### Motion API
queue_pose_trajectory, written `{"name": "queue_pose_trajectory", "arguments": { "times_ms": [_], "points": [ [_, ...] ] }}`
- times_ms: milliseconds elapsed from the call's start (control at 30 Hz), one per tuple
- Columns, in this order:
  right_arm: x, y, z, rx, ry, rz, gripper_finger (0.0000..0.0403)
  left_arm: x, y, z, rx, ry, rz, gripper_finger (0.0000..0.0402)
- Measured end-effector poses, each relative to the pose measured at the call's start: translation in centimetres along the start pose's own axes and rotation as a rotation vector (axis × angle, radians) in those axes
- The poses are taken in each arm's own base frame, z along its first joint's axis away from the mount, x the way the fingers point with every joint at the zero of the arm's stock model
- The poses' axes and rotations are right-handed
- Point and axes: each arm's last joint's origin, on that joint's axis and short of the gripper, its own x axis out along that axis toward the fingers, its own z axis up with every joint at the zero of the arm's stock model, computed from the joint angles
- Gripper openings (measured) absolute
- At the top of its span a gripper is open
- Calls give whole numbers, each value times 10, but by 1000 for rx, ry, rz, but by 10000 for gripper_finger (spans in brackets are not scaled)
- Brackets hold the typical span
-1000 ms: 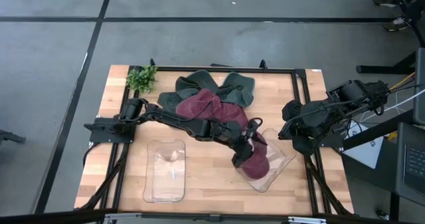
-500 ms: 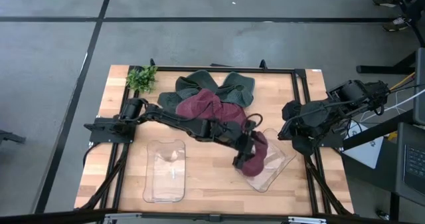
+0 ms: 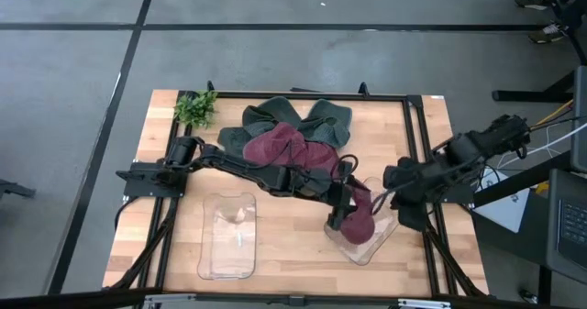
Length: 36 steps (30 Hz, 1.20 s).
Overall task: Pick & Place hat
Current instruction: Put the right red cap into the right transparent bin
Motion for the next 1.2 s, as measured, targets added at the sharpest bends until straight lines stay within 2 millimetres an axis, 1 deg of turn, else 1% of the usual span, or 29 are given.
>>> {"name": "queue_pose_trajectory", "arguments": {
  "times_ms": [67, 167, 300, 433, 500, 567, 667, 733, 900, 1100, 1200],
  "points": [
    [8, 0, -5, 10, 9, -17, 78, 0, -1, 0, -4, 6, 13, 225],
    [20, 3, -9, 44, -35, -27, 105, 0, -1, 0, -6, 11, 29, 224],
    [40, 7, -10, 99, -92, -29, 155, 0, 1, 0, -10, 18, 55, 225],
    [58, 5, -12, 136, -116, -48, 215, 0, 1, 0, -10, 19, 58, 224],
    [63, 3, -14, 146, -141, -94, 238, 0, 1, 0, -10, 19, 58, 224],
    [68, 1, -15, 156, -181, -145, 251, 0, 1, 0, -12, 20, 58, 224],
    [74, -3, -17, 161, -213, -199, 256, 0, 1, 0, -50, 20, 63, 226],
    [75, -2, -16, 150, -225, -193, 254, 0, 2, 0, -68, 27, 87, 225],
    [75, 0, -14, 121, -253, -178, 248, 0, 4, -1, -70, 46, 132, 222],
    [74, -1, -12, 118, -328, -234, 248, 0, 3, -1, -83, 44, 128, 222],
    [74, -1, -12, 110, -328, -237, 243, 0, 3, -1, -88, 40, 119, 222]
  ]
}}
